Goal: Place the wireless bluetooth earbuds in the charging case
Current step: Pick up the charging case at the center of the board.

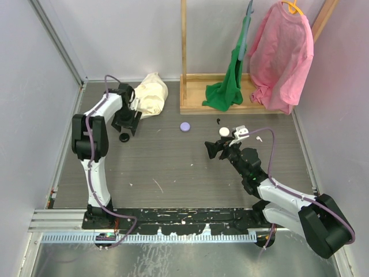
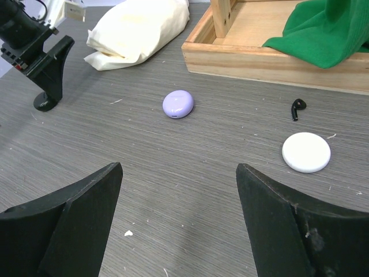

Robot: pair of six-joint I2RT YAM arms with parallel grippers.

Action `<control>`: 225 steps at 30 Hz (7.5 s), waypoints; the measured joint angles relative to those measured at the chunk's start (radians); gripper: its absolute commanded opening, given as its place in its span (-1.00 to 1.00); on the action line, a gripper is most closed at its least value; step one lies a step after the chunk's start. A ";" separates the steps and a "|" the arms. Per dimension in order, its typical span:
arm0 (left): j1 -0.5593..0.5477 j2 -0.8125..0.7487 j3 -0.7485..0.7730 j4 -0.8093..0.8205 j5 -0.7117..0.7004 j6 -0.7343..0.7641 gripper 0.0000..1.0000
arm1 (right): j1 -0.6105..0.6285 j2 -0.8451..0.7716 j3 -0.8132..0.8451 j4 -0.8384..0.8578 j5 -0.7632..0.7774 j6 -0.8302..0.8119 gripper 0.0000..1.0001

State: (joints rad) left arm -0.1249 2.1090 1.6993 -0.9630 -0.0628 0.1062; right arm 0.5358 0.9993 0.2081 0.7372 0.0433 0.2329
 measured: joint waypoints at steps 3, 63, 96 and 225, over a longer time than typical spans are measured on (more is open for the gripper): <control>0.001 0.029 0.006 -0.026 0.004 0.006 0.37 | 0.000 0.000 0.000 0.000 0.000 0.000 0.71; -0.025 -0.015 -0.113 -0.137 0.105 -0.181 0.24 | 0.000 0.016 0.000 0.001 -0.019 0.002 0.70; -0.091 0.022 -0.101 -0.151 0.034 -0.097 -0.07 | 0.000 0.022 0.000 0.001 -0.026 0.002 0.70; -0.687 -1.171 -0.862 0.762 0.013 -0.544 0.51 | 0.348 0.561 0.190 0.764 -0.306 -0.190 -0.98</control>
State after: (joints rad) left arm -0.8116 0.9379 0.8371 -0.2008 -0.0494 -0.4374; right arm 0.8841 1.5604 0.3977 1.5009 -0.2626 0.0429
